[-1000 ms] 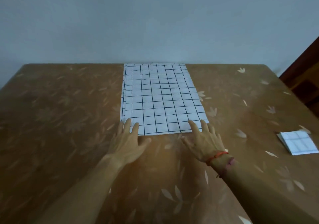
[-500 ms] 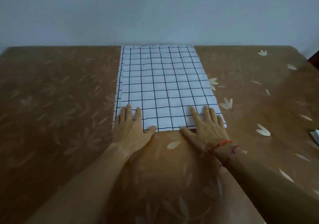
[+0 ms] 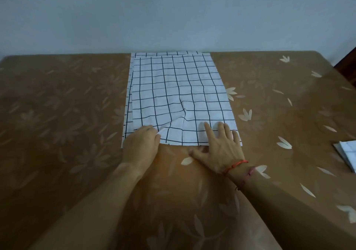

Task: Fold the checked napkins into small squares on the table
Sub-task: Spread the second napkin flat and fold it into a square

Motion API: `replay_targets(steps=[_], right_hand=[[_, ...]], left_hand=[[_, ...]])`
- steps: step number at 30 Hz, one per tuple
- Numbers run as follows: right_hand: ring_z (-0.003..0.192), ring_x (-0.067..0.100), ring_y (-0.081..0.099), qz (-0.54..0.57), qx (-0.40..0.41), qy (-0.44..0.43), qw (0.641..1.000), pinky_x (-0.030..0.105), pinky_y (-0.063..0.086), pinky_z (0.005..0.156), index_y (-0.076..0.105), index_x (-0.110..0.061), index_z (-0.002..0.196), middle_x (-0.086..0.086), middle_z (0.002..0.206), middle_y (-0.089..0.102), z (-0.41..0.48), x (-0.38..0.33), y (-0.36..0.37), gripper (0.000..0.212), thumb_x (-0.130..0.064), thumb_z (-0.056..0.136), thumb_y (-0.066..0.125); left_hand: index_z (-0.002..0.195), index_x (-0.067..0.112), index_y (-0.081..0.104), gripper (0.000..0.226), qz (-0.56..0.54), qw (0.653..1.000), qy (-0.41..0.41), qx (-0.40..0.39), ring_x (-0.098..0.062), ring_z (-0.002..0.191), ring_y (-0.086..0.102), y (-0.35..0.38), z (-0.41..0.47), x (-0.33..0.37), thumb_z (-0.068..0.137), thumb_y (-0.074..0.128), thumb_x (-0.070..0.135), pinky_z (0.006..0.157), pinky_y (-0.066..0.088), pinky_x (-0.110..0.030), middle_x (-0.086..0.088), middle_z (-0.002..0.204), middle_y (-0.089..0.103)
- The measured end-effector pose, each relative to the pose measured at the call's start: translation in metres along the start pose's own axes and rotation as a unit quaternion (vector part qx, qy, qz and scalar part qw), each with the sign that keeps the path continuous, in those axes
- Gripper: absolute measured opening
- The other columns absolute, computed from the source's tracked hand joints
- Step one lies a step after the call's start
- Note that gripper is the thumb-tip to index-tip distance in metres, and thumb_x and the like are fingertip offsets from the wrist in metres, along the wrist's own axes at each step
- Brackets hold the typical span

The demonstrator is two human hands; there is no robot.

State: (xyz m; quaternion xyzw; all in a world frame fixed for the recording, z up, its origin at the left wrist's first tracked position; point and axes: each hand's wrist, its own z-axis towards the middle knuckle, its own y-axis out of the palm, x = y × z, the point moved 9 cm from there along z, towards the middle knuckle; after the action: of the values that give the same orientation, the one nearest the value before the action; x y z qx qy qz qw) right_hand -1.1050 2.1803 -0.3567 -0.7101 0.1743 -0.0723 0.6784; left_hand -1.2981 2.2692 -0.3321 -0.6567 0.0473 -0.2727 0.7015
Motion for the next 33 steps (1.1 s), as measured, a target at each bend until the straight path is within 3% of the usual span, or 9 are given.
replay_targets(steps=[4, 8, 14, 18, 22, 25, 28, 30, 33], right_hand=[[0.146, 0.03, 0.008, 0.011, -0.011, -0.001, 1.0, 0.048, 0.01, 0.118, 0.009, -0.026, 0.15, 0.017, 0.155, 0.014, -0.006, -0.015, 0.0, 0.105, -0.083, 0.068, 0.042], [0.146, 0.031, 0.012, 0.019, 0.005, -0.019, 1.0, 0.049, 0.016, 0.118, 0.011, -0.026, 0.15, 0.017, 0.156, 0.016, -0.01, -0.026, -0.009, 0.085, -0.065, 0.083, 0.044], [0.145, 0.028, 0.015, 0.039, -0.025, -0.055, 0.997, 0.047, 0.018, 0.117, 0.017, -0.029, 0.149, 0.014, 0.155, 0.019, -0.023, -0.039, -0.017, 0.083, -0.067, 0.081, 0.047], [0.144, 0.03, 0.021, 0.033, 0.004, -0.059, 0.998, 0.046, 0.022, 0.115, 0.025, -0.026, 0.148, 0.016, 0.154, 0.025, -0.025, -0.044, -0.023, 0.071, -0.056, 0.088, 0.048], [0.142, 0.032, 0.022, 0.009, -0.01, -0.065, 0.998, 0.049, 0.026, 0.112, 0.024, -0.026, 0.148, 0.017, 0.151, 0.026, -0.031, -0.051, -0.022, 0.086, -0.062, 0.078, 0.057], [0.142, 0.03, 0.022, 0.024, -0.002, -0.049, 0.998, 0.048, 0.025, 0.112, 0.034, -0.022, 0.142, 0.016, 0.149, 0.028, -0.033, -0.051, -0.025, 0.055, -0.028, 0.089, 0.048], [0.135, 0.03, 0.034, 0.009, -0.001, -0.025, 1.0, 0.045, 0.03, 0.107, 0.055, -0.016, 0.123, 0.011, 0.136, 0.044, -0.039, -0.04, -0.036, 0.042, -0.027, 0.089, 0.033], [0.132, 0.03, 0.037, -0.016, -0.026, -0.016, 0.999, 0.042, 0.028, 0.108, 0.062, -0.014, 0.119, 0.012, 0.129, 0.05, -0.051, -0.031, -0.048, 0.034, -0.018, 0.095, 0.038], [0.099, 0.036, 0.053, -0.018, -0.099, -0.022, 0.995, 0.043, 0.036, 0.097, 0.064, -0.004, 0.113, 0.016, 0.09, 0.058, -0.069, -0.017, -0.056, 0.027, 0.0, 0.094, 0.045]], left_hand=[[0.078, 0.014, 0.062, 0.028, 0.005, 0.999, 0.02, 0.034, -0.018, 0.06, 0.053, -0.017, -0.006, 0.004, 0.097, 0.048, 0.029, 0.051, 0.039, -0.031, 0.003, 0.064, 0.058], [0.074, 0.014, 0.06, 0.027, 0.004, 0.997, 0.039, 0.063, -0.017, 0.053, 0.047, -0.042, -0.013, 0.009, 0.097, 0.051, 0.026, 0.046, 0.03, -0.028, 0.006, 0.057, 0.05], [0.094, 0.011, 0.066, 0.025, -0.016, 1.0, 0.023, 0.011, -0.022, 0.073, 0.059, -0.051, -0.023, 0.002, 0.099, 0.044, 0.023, 0.063, 0.05, -0.04, -0.001, 0.081, 0.067], [0.088, 0.013, 0.065, 0.021, -0.03, 0.999, 0.023, 0.039, -0.024, 0.07, 0.058, -0.065, -0.027, 0.006, 0.097, 0.051, 0.025, 0.056, 0.044, -0.035, -0.001, 0.074, 0.066], [0.087, 0.015, 0.063, 0.022, -0.026, 0.998, 0.021, 0.045, -0.019, 0.062, 0.055, -0.079, -0.036, 0.009, 0.097, 0.051, 0.03, 0.049, 0.031, -0.029, 0.001, 0.07, 0.064], [0.088, 0.017, 0.06, 0.022, -0.017, 0.998, 0.02, 0.049, -0.02, 0.058, 0.052, -0.087, -0.042, 0.008, 0.098, 0.048, 0.033, 0.046, 0.027, -0.027, 0.002, 0.067, 0.063], [0.088, 0.018, 0.058, 0.021, -0.032, 0.998, 0.02, 0.041, -0.021, 0.058, 0.052, -0.094, -0.051, 0.004, 0.099, 0.047, 0.033, 0.051, 0.032, -0.031, 0.002, 0.064, 0.061], [0.088, 0.019, 0.056, 0.02, -0.031, 0.999, 0.014, 0.039, -0.019, 0.057, 0.051, -0.101, -0.059, -0.002, 0.099, 0.046, 0.032, 0.049, 0.033, -0.03, 0.004, 0.064, 0.058], [0.09, 0.018, 0.057, 0.017, -0.018, 0.999, 0.009, 0.042, -0.014, 0.052, 0.044, -0.116, -0.073, -0.011, 0.099, 0.047, 0.03, 0.045, 0.025, -0.023, 0.006, 0.062, 0.056]])
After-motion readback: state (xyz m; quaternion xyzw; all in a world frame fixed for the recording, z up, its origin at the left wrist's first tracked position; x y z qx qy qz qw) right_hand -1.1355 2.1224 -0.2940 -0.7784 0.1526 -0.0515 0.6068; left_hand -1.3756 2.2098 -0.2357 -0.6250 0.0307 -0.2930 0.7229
